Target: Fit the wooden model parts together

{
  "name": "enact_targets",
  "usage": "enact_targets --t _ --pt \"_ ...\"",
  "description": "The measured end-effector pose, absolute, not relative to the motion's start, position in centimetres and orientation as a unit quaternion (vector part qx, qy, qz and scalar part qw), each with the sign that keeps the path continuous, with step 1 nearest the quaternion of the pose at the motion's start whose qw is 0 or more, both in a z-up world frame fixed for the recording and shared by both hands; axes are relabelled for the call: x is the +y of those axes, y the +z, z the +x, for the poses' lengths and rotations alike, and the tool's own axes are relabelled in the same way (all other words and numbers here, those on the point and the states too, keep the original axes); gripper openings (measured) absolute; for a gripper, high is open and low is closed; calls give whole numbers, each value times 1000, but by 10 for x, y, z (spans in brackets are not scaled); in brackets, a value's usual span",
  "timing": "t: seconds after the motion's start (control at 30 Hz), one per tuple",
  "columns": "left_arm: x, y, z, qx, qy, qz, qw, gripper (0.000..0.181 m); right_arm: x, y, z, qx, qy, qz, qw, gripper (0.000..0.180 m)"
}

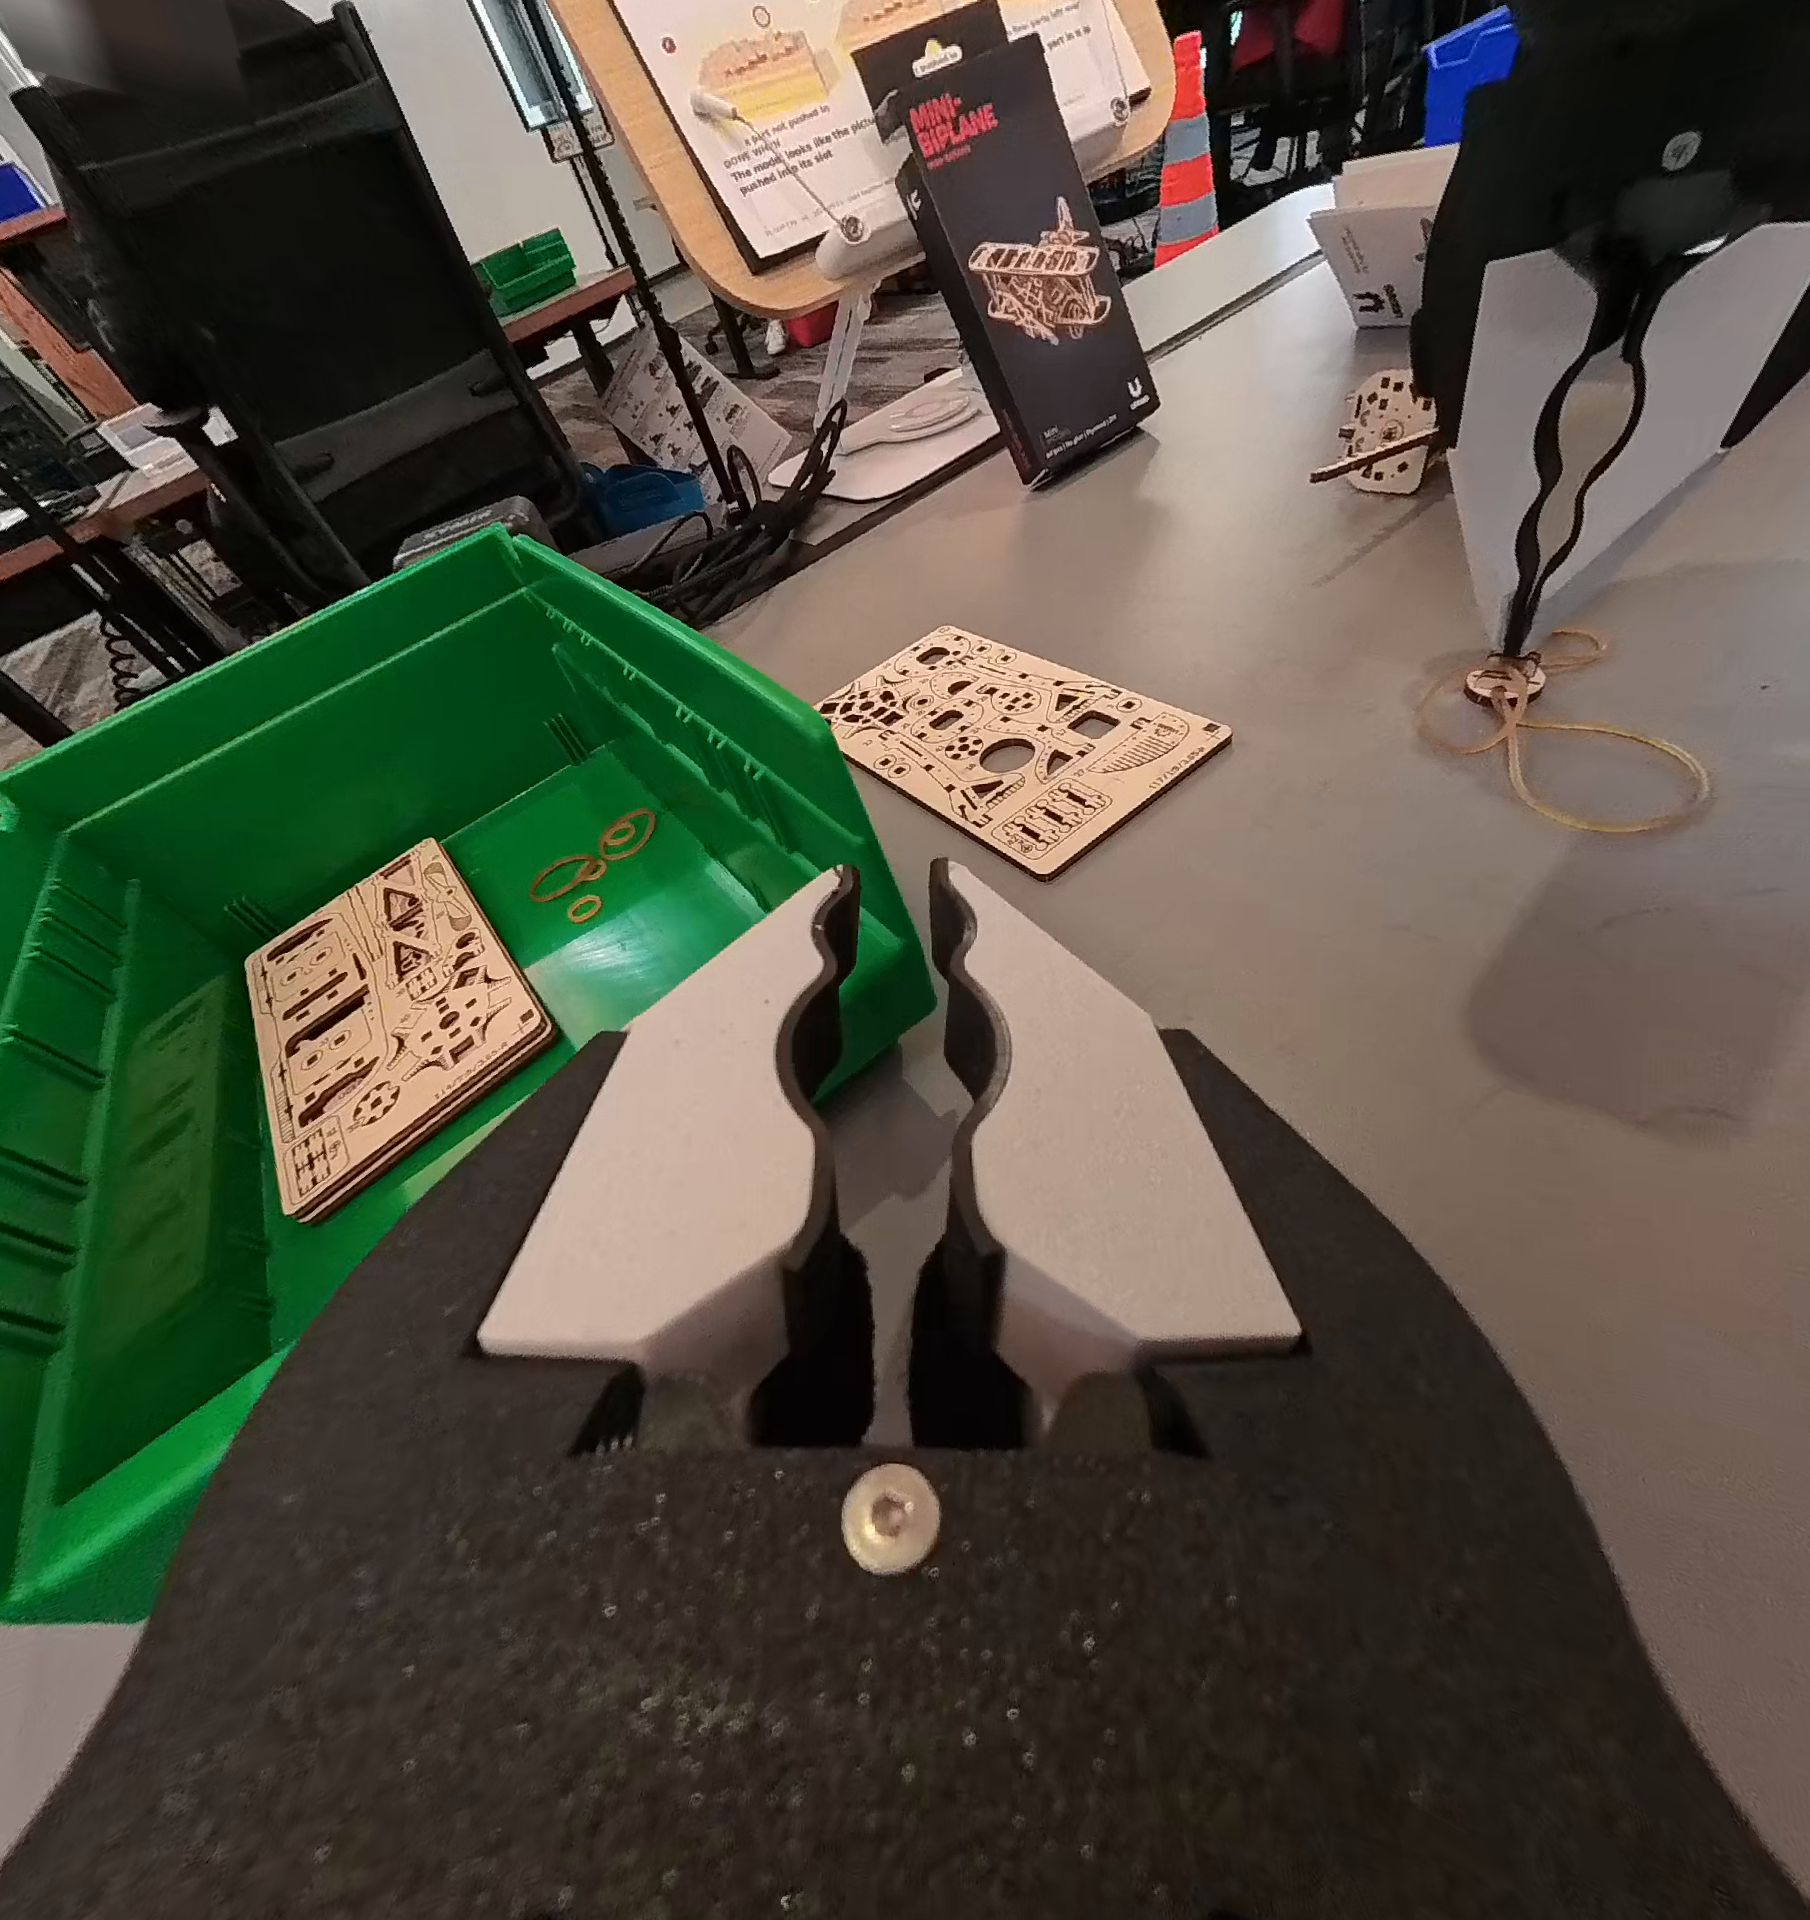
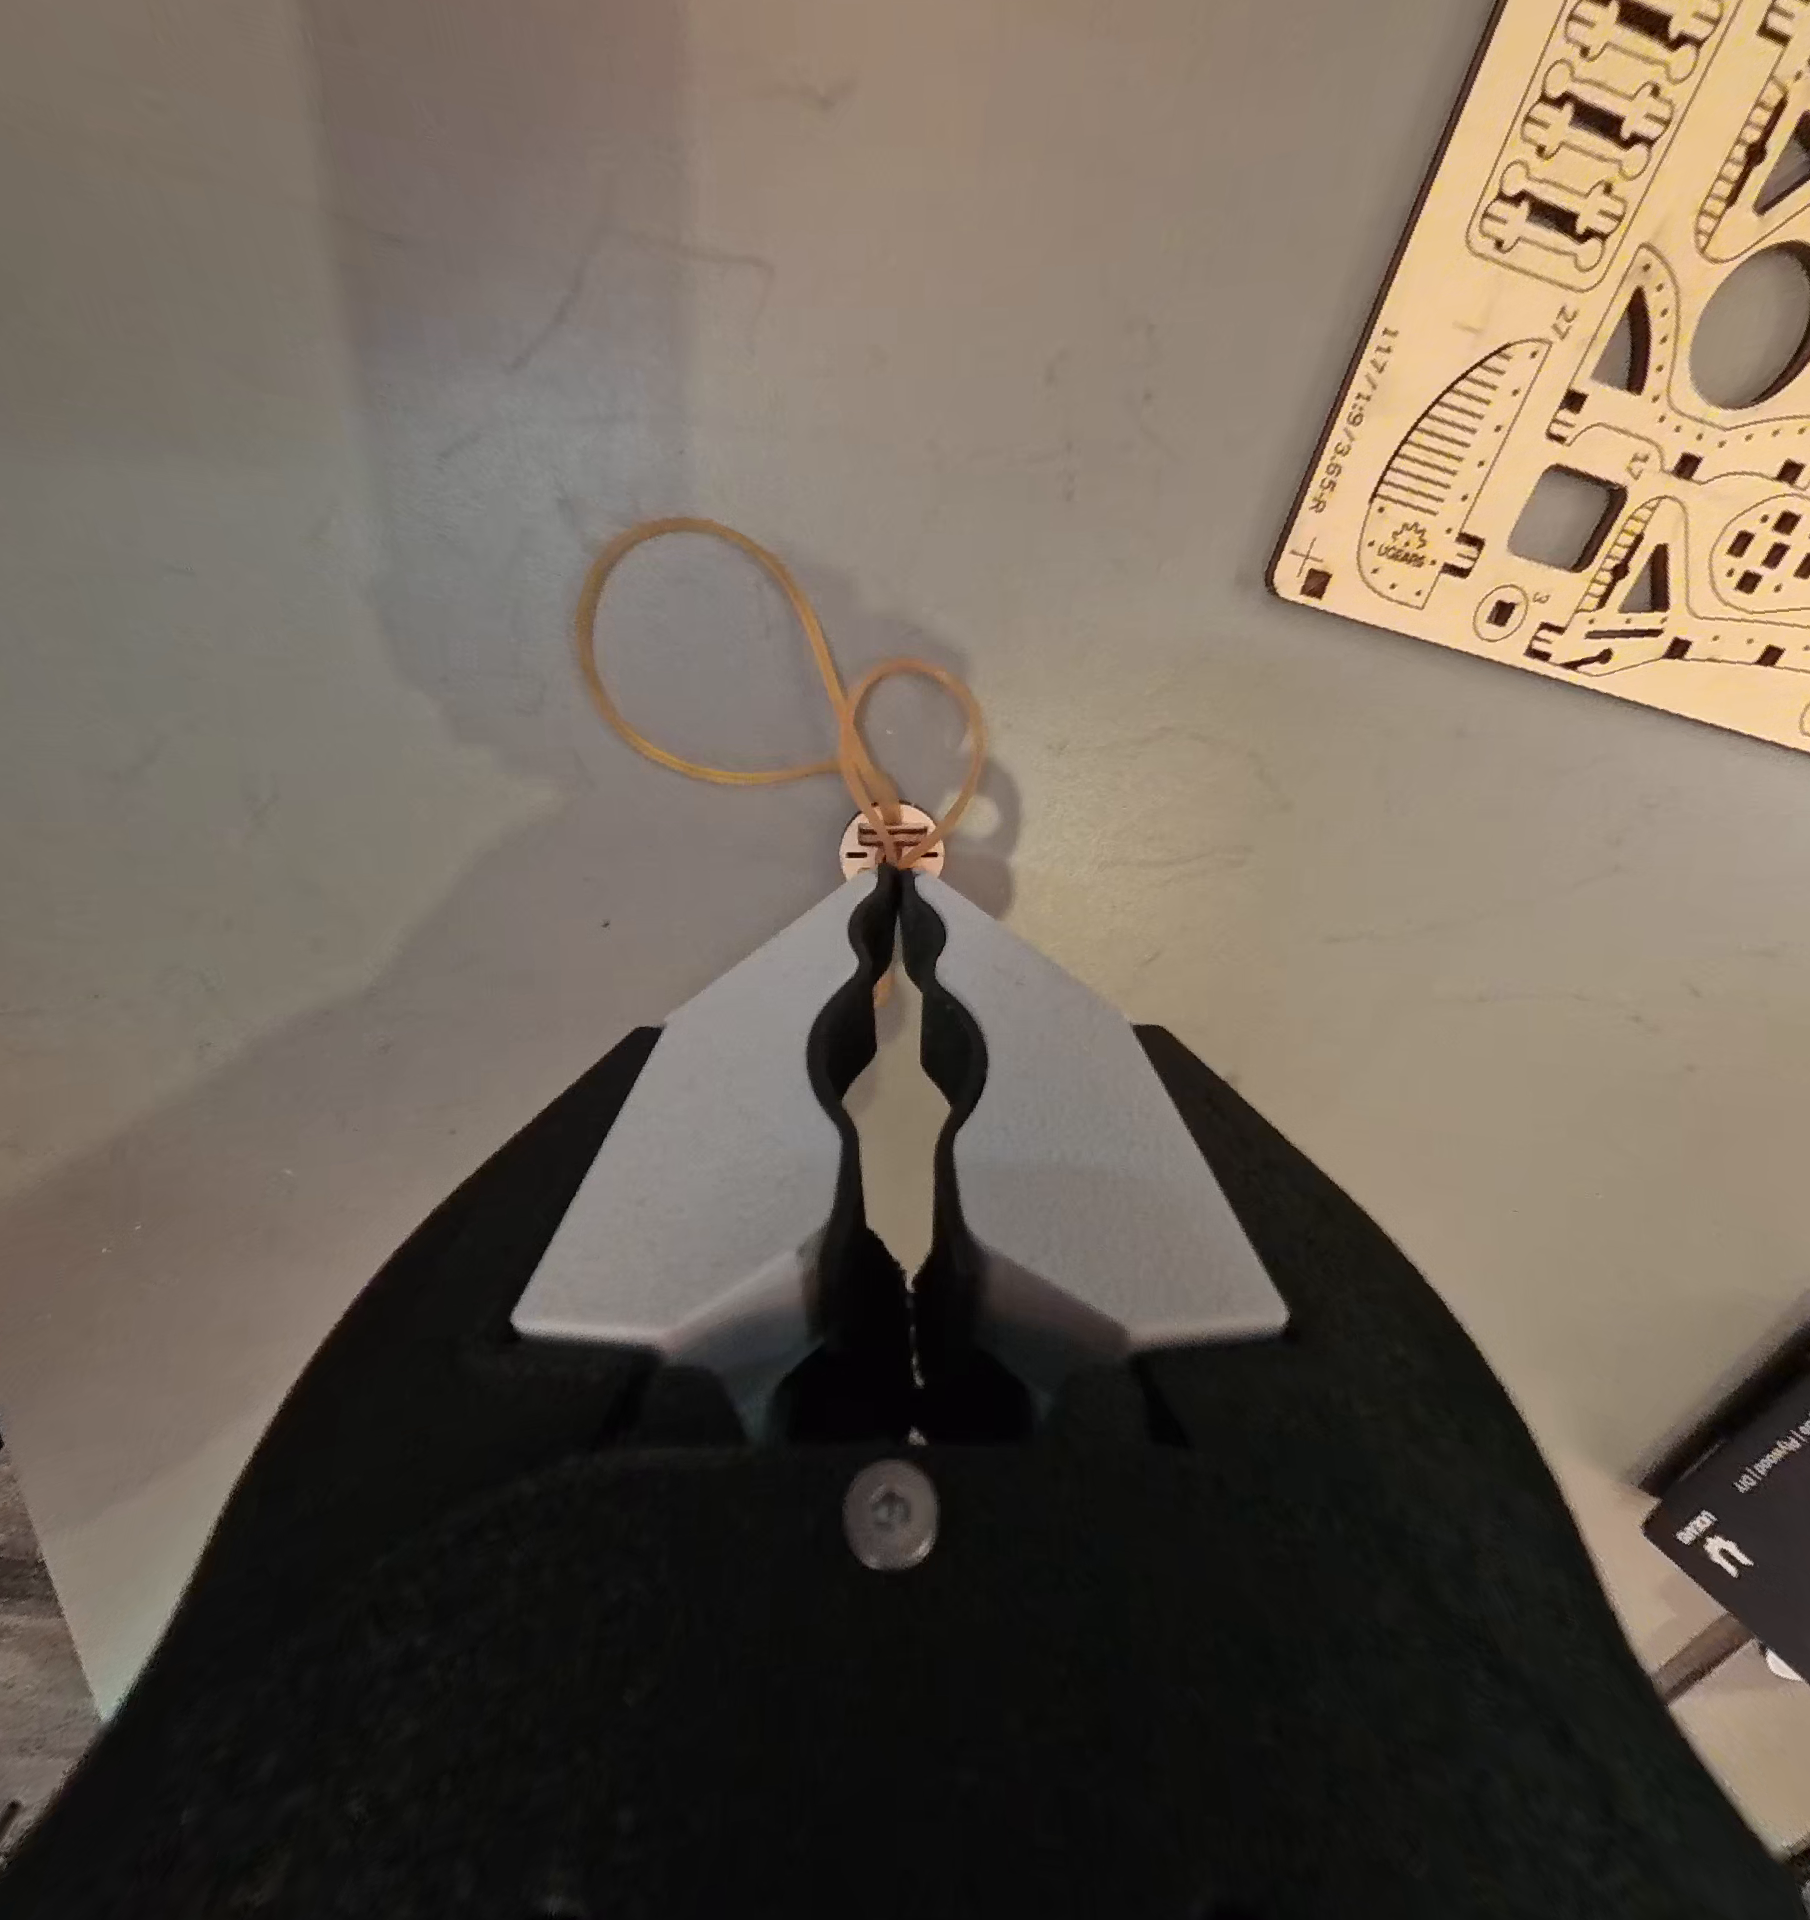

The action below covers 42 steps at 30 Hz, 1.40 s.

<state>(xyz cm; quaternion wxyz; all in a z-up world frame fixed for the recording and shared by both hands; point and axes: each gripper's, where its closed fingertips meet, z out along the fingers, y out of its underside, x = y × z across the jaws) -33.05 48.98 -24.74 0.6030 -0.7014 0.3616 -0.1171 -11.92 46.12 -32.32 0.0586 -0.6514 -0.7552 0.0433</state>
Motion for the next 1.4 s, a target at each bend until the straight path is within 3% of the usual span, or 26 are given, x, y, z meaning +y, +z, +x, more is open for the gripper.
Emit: enact_targets --t 0.03,0.43,0.63,0.73,0.83,0.93,1.03,1.17,1.3,1.4 --pt "490 -247 -331 361 -118 -701 603 11 461 -323 -119 -755 44 -652 60 0" --pt "490 -247 -331 361 -116 -700 605 11 462 -326 -122 -766 41 -635 89 0" --pt "489 -251 -329 363 -114 -703 601 10 477 -273 -123 -732 60 -661 149 0" --pt "490 -257 -327 370 -109 -705 595 10 485 -262 -99 -673 88 -705 205 1" --pt "486 -255 -317 380 -126 -694 598 10 483 -217 -81 -559 196 -748 299 11" --pt "473 -231 -284 369 -233 -660 612 10 472 -180 -58 -446 321 -735 397 18" --pt "462 -210 -250 367 -290 -637 613 19 461 -205 -28 -392 337 -747 417 19" --pt "454 -215 -209 352 -325 -663 575 29 427 -256 -15 -326 373 -778 385 38" --pt "459 -235 -201 305 -279 -719 559 25 402 -282 4 -303 345 -790 407 31" --pt "459 -247 -205 273 -253 -737 564 19 398 -264 11 -320 326 -773 440 32"
